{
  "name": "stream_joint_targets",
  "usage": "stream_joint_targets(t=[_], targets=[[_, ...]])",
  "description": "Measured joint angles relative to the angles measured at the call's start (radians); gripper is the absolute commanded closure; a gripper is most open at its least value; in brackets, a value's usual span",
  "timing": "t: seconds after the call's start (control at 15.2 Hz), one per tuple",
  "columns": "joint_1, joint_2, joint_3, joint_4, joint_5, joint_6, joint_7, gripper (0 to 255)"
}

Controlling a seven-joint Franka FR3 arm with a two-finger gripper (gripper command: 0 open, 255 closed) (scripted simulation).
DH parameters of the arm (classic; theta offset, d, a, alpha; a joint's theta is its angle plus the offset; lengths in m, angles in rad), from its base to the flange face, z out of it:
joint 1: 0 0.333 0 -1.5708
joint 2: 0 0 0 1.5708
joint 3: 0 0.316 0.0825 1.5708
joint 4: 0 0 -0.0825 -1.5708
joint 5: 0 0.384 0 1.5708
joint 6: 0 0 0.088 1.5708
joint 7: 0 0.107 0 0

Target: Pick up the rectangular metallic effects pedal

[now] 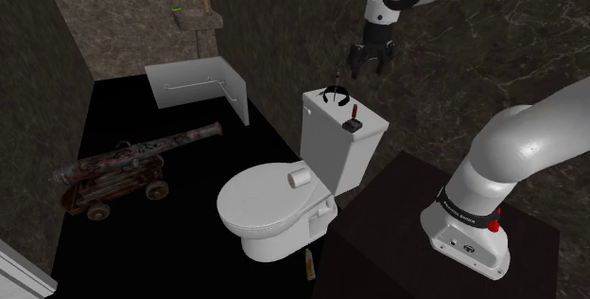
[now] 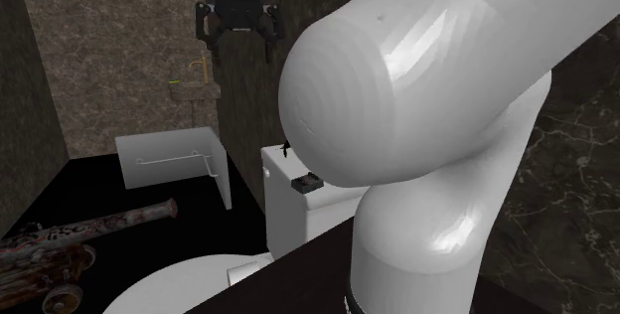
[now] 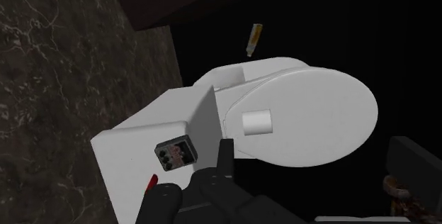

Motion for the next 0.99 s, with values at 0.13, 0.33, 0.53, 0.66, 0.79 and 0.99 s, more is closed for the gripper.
stream_joint_targets(t=[0.13,0.33,0.53,0.66,0.79,0.99], targets=[[-0.021,0.059,-0.002,-0.011,-0.017,0.070,0.031,0],[-0.048,0.155,0.002,-0.012,-0.043,0.169,0.089,0],[-0.075,0.262,0.003,0.010,-0.072,0.255,0.151,0],[-0.092,0.330,0.002,0.024,-0.094,0.308,0.194,0],[-0.109,0.396,-0.001,0.047,-0.118,0.352,0.238,0],[-0.131,0.507,-0.011,0.080,-0.158,0.428,0.308,0]])
